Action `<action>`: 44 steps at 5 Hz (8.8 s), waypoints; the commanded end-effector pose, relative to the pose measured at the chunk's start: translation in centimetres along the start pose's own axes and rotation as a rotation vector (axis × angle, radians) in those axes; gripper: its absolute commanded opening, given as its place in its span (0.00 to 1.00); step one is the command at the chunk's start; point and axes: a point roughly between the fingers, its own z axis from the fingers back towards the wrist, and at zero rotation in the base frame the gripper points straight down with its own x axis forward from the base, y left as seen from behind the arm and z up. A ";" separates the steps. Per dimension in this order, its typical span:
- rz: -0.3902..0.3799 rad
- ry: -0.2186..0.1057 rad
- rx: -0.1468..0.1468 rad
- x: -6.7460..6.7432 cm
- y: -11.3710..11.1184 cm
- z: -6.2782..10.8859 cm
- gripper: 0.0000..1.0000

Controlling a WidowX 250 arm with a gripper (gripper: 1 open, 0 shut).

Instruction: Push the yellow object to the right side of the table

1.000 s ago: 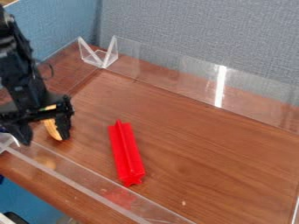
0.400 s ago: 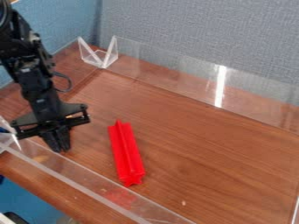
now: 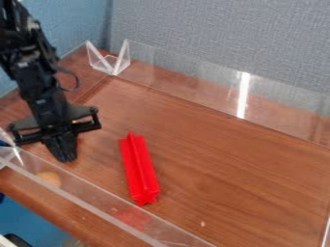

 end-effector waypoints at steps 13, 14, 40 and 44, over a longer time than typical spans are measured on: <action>-0.446 -0.180 -0.159 -3.4 -9.2 8.3 1.00; -0.390 -0.185 -0.133 -3.6 -8.7 7.5 1.00; -0.281 -0.043 0.165 7.2 1.9 -1.0 0.00; -0.438 -0.098 0.125 7.4 -1.4 3.7 0.00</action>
